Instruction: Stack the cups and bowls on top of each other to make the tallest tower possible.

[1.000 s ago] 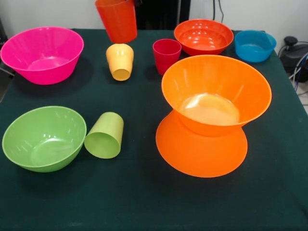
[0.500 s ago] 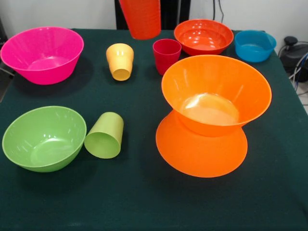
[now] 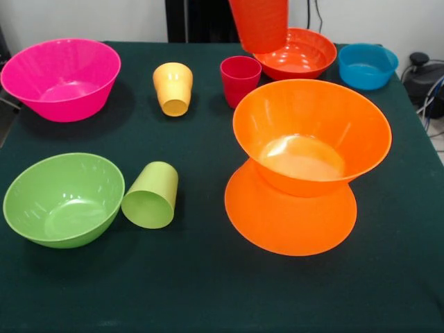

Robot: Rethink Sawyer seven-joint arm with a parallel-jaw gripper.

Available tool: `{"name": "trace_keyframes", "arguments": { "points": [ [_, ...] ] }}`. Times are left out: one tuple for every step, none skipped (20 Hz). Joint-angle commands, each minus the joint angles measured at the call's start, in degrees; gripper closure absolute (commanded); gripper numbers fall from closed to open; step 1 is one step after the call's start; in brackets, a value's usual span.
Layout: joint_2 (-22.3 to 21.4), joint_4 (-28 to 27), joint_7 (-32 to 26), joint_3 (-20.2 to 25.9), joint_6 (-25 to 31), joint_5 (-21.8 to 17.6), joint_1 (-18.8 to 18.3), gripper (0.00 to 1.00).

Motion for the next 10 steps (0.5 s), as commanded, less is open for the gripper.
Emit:
{"name": "trace_keyframes", "arguments": {
  "points": [
    [1.90,-3.94,7.61,-3.75,3.59,-0.47,5.00,1.00],
    [1.98,-4.32,8.05,-4.08,3.62,-0.58,5.70,1.00],
    [2.06,-4.71,8.48,-4.42,3.65,-0.69,6.39,1.00],
    [2.47,-5.28,8.90,-4.77,3.61,-0.80,7.05,1.00],
    [2.87,-5.85,9.31,-5.13,3.57,-0.91,7.70,1.00],
    [3.42,-6.52,9.72,-5.51,3.34,-1.15,8.40,1.00],
    [4.02,-7.31,9.87,-5.85,3.30,-1.43,9.02,1.00],
    [4.61,-8.10,10.02,-6.18,3.27,-1.71,9.64,1.00],
    [4.97,-8.56,10.06,-6.51,3.07,-1.86,10.13,1.00],
    [5.43,-9.35,10.25,-6.87,3.04,-1.94,10.75,1.00]
  ]
}}
